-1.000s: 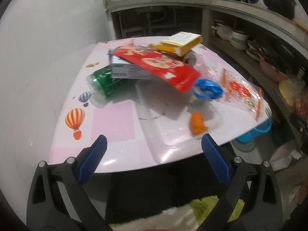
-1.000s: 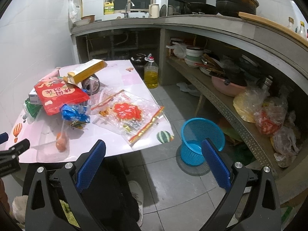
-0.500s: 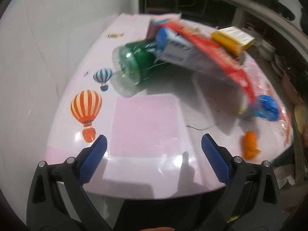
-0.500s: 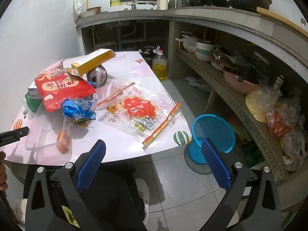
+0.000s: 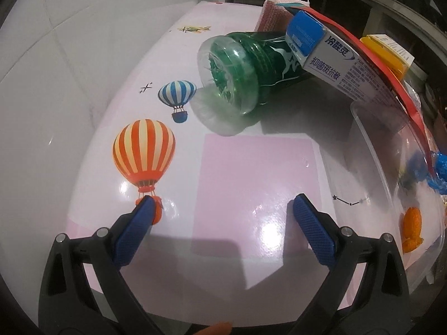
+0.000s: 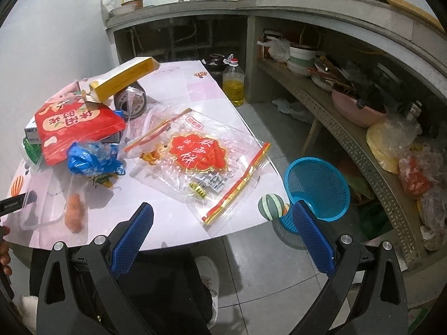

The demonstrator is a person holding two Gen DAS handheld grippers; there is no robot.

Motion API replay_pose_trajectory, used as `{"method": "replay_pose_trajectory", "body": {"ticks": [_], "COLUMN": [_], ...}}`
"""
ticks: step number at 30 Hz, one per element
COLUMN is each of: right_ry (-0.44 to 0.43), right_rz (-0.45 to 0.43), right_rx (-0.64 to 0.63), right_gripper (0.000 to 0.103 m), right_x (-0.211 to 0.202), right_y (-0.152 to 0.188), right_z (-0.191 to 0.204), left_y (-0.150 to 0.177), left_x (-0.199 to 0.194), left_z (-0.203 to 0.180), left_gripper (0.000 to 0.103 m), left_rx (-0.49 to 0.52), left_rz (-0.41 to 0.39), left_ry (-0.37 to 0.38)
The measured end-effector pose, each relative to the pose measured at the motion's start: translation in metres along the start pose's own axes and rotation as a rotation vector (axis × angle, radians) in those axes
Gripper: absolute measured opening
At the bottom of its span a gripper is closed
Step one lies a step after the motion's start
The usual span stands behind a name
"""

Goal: Collect trash
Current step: 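Reach the left tool to the white medicine box and grasp it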

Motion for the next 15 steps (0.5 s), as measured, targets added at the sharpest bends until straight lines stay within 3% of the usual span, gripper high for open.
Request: {"method": "replay_pose_trajectory", "body": {"ticks": [9,13,15], "right_ry": [-0.019,-0.101,-0.161], "right_rz": [-0.007,0.021,0.054], "right_rx": [0.054,0.126,0.174], "right_gripper": [0.097,0.097,0.097], "right_x": [-0.003,-0.003,0.002], "right_y": [-0.025,-0.036,-0.036], "right_z": [-0.016,-0.026,-0.030], "left_y": [-0.014,-0.020,-0.024], "left_x": [0.009,0.012,0.005], "left_z": [-0.003,-0.001,0.006], "left_gripper": [0.096,0.096,0.096], "left_rx": [0.019,0.053,0.045], "left_rz": [0.065,0.096,0.067], "left_ry": [0.007,0.010,0.004]}}
Point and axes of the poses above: each gripper's, at about its wrist camera, not at the fingertips, and x roughly the way its jaws point, z to its left, y to its underside, the point moved 9 cm from there along x, roughly the way its jaws point, and after that the axes turned 3 degrees about -y, right-handed, at the moved point
